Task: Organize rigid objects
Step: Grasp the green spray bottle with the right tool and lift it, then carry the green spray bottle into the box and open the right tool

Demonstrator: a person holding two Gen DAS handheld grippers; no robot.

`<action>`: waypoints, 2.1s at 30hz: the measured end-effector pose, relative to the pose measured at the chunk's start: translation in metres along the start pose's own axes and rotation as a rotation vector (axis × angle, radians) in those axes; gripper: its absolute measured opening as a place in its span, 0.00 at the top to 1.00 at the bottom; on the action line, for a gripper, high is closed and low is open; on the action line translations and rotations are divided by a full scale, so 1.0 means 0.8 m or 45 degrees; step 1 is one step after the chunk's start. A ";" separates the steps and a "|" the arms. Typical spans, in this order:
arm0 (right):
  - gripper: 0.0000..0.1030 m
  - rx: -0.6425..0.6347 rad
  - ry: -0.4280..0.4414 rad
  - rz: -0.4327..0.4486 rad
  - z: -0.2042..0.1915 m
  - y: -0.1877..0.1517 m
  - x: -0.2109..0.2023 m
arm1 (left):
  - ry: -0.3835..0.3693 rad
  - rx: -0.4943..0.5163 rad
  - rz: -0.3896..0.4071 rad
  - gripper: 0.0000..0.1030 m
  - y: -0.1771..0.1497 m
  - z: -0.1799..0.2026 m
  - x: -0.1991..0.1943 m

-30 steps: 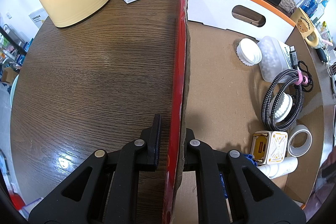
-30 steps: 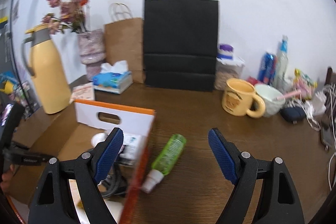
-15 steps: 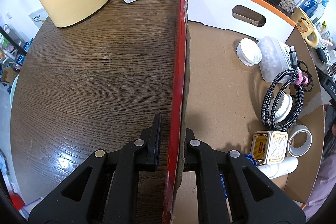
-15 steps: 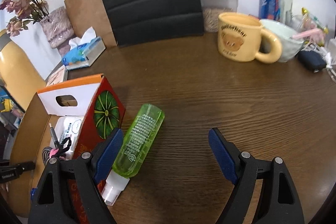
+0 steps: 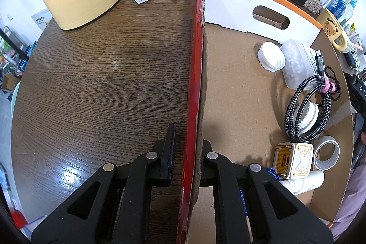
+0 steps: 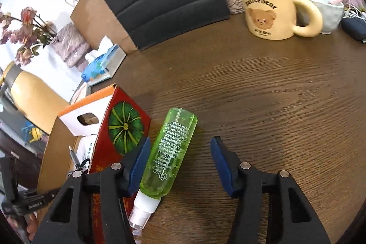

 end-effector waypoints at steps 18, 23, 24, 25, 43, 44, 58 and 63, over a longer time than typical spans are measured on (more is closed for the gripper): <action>0.66 -0.371 -0.435 0.000 -0.009 -0.030 -0.007 | 0.000 0.000 0.000 0.93 0.000 0.000 0.000; 0.66 -0.398 -0.483 0.047 -0.014 -0.033 -0.012 | 0.000 0.000 0.000 0.93 0.000 0.000 0.000; 0.66 -0.399 -0.478 0.066 -0.016 -0.032 -0.016 | 0.000 0.000 0.000 0.93 0.000 0.000 0.000; 0.66 -0.398 -0.469 0.085 -0.018 -0.030 -0.020 | 0.000 0.000 0.000 0.93 0.000 0.000 0.000; 0.66 -0.610 -0.342 0.374 -0.131 -0.036 -0.099 | 0.000 0.000 0.000 0.93 0.000 -0.001 0.000; 0.66 -0.633 -0.314 0.384 -0.143 -0.039 -0.102 | 0.000 0.000 0.000 0.93 0.000 -0.001 0.000; 0.66 -0.864 -0.124 0.283 -0.243 -0.088 -0.076 | 0.000 0.000 0.000 0.93 0.000 0.000 0.000; 0.54 -0.846 -0.168 0.263 -0.237 -0.086 -0.070 | 0.000 0.000 0.000 0.93 0.000 0.000 0.000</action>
Point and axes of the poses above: each gripper's, at about its wrist camera, not at the fingertips, and x roughly the way its jaws point, z to its right, y to its top, the point moved 5 cm from there along x, roughly the way its jaws point, and after that the axes turned 5 degrees about x, right-handed, at the moved point
